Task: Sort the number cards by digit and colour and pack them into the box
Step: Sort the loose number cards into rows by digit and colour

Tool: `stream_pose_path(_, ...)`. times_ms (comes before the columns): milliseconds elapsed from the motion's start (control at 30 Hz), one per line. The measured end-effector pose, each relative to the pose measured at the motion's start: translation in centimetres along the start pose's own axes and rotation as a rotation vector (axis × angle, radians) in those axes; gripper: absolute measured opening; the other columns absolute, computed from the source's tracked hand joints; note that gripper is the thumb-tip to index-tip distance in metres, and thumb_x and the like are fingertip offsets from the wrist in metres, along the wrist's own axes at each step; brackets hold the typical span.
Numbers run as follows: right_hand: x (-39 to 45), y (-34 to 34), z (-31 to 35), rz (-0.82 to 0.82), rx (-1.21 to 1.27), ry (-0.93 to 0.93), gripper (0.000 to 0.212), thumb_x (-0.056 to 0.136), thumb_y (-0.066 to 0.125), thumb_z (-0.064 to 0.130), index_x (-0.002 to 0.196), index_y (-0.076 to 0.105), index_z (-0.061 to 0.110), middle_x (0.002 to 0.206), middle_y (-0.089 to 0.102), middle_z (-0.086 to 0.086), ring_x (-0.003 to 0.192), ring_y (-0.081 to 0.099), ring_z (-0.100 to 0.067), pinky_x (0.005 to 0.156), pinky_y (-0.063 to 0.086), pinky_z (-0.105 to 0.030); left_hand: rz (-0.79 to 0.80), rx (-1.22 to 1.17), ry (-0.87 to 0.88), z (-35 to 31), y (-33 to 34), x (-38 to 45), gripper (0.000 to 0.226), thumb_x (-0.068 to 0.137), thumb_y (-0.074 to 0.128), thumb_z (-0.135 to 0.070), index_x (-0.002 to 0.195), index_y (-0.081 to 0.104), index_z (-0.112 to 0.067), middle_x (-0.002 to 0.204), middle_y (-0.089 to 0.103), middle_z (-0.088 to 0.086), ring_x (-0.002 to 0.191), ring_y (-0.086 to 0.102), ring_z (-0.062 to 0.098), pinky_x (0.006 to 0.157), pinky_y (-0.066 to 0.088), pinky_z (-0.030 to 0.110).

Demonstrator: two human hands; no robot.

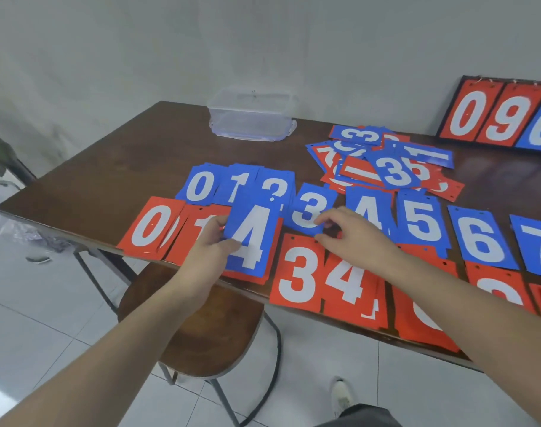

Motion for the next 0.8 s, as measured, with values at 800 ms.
stream_pose_path(800,-7.4,-11.2,-13.9,-0.219,0.127,0.271,0.015,0.099,0.058,0.026,0.111,0.061,0.036,0.101,0.063,0.017,0.069,0.055,0.012,0.059,0.038,-0.012,0.284,0.285,0.047,-3.5,18.3,7.1,0.042,0.098,0.063,-0.015,0.132,0.044,-0.031,0.105,0.066,-0.009,0.088,0.066,0.006,0.056,0.053,0.019)
Point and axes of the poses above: each hand's wrist, its own x-axis towards the middle knuckle, its own y-axis out of the palm, z = x × y, the point moved 9 cm from there along x, towards the middle knuckle
